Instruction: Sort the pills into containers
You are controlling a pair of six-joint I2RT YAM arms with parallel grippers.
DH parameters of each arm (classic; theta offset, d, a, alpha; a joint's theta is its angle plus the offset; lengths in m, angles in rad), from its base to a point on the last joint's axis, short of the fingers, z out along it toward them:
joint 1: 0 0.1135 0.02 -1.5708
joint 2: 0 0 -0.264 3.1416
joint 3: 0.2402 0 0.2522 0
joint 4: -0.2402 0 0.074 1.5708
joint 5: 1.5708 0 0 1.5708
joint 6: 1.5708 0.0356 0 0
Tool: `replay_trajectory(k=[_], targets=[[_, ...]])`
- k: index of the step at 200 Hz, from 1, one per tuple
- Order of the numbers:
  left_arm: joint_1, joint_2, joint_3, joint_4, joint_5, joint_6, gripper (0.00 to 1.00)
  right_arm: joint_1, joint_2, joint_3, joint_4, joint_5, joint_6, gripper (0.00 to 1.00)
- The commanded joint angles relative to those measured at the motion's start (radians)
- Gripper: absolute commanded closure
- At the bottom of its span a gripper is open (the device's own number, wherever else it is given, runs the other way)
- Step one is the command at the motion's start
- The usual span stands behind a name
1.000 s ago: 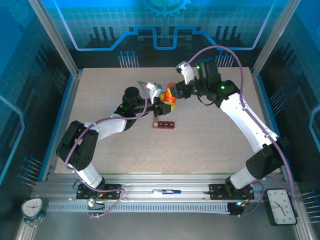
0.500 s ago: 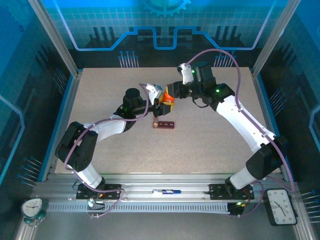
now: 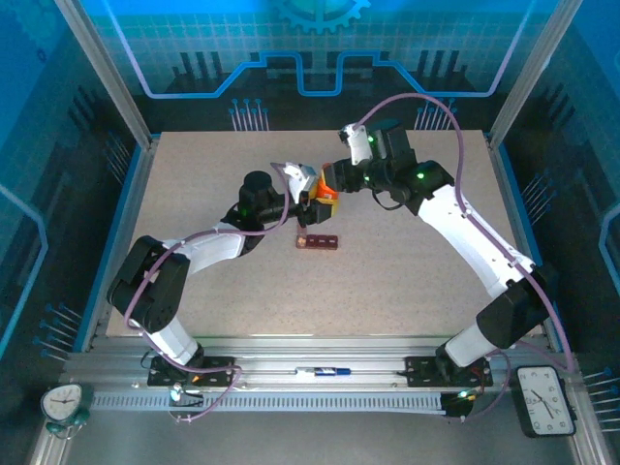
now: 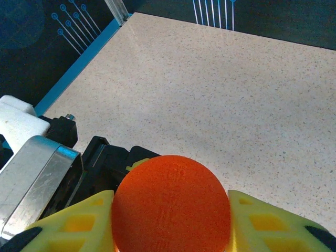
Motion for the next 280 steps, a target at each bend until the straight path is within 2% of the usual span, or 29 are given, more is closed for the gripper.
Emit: replay_trajectory(k=[1, 33, 91, 181, 219, 249, 262, 280], targets=[[-0.017, -0.054, 0.022, 0.149, -0.033, 0.007, 0.86, 0.069, 0.022, -0.051, -0.075, -0.065, 0.090, 0.61], [-0.017, -0.049, 0.017, 0.156, -0.041, 0.005, 0.86, 0.108, 0.016, -0.079, -0.046, -0.021, 0.162, 0.60], [-0.016, -0.045, 0.009, 0.155, -0.041, 0.007, 0.86, 0.074, 0.006, -0.019, -0.078, -0.003, 0.144, 0.56], [-0.017, -0.028, 0.002, 0.161, -0.036, -0.006, 0.86, -0.006, 0.010, 0.118, -0.122, -0.047, 0.112, 0.38], [-0.016, -0.022, 0.002, 0.163, -0.033, -0.011, 0.86, -0.024, 0.008, 0.156, -0.128, -0.088, 0.096, 0.21], [-0.016, -0.023, 0.004, 0.164, -0.013, -0.018, 0.86, -0.060, -0.020, 0.160, -0.114, -0.134, 0.062, 0.12], [-0.016, -0.023, 0.007, 0.163, 0.003, -0.024, 0.86, -0.093, -0.025, 0.165, -0.114, -0.185, 0.032, 0.11], [-0.016, -0.025, 0.013, 0.159, 0.033, -0.031, 0.86, -0.164, 0.003, 0.197, -0.142, -0.333, -0.041, 0.11]])
